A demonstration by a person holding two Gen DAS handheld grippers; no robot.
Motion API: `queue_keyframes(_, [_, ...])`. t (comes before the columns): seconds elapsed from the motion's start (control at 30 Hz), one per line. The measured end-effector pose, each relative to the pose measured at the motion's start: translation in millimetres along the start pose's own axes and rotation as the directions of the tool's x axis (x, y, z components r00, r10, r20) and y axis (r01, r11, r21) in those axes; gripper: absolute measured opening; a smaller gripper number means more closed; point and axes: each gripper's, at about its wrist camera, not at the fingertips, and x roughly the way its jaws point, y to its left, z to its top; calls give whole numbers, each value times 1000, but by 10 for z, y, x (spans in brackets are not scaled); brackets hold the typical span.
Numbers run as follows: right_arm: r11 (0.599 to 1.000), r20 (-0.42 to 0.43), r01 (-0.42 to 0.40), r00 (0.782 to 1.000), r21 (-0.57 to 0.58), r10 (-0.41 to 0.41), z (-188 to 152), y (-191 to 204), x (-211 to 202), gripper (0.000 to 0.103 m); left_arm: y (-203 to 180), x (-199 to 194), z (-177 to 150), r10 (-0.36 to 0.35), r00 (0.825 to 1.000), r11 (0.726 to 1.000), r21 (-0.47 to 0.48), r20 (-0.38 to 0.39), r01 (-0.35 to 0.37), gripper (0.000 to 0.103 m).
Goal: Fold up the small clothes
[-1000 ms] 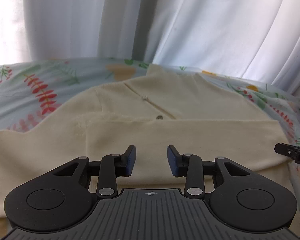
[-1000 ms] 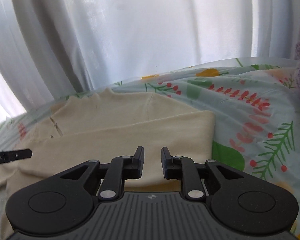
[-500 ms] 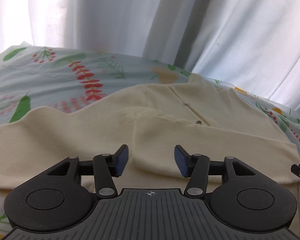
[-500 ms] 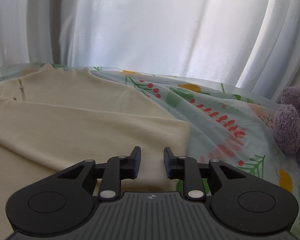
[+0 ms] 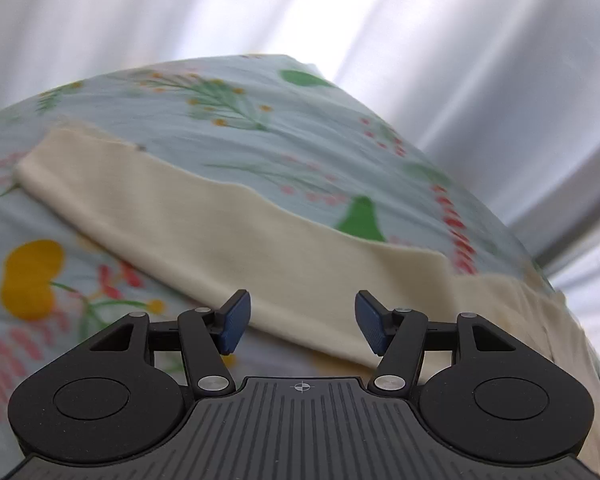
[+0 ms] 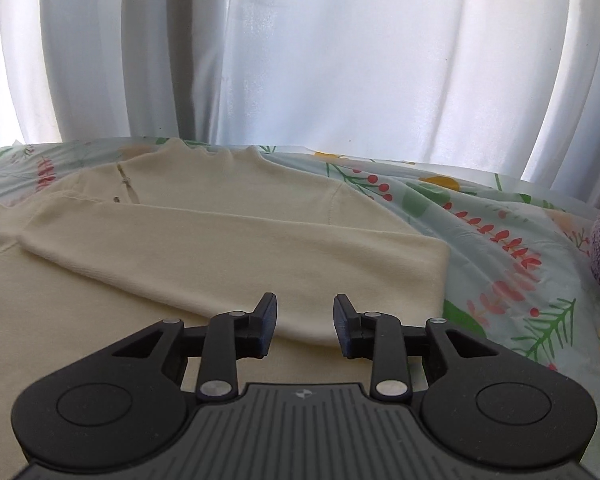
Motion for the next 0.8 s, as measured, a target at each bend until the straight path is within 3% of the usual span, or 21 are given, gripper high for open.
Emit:
queue_keyframes(0.07, [998,-11,-36,999,52,37,-62,14,-77,31,385,-23,138,67,997,992,-112,35,-62,61])
queue_keyframes(0.13, [994,-25,-63,998,89,65,-103,30,-121,31,737,-35,237,88,995,970,-233,46,-75,58])
queue_keyframes(0.23, [989,-30,-90,995,118,94,-133,61,-137,31,1144,16,316,60,997,922,-384,37,-42,52])
queue_keyframes(0.4, [982,-49,-113,991,150,122,-138,99,-112,31,1515,114,365,-8,997,831,-554,80,51,44])
queue_keyframes(0.5, [982,-37,-117,992,148,124,-119,113,-129,31,1658,133,360,-27,994,771,-631,109,90,40])
queue_keyframes(0.67, [982,-41,-113,992,151,120,-105,94,-121,31,1834,161,365,-20,988,694,-709,155,125,35])
queue_keyframes(0.8, [982,-42,-107,992,158,115,-122,52,-133,31,1891,221,403,5,989,681,-725,149,106,8])
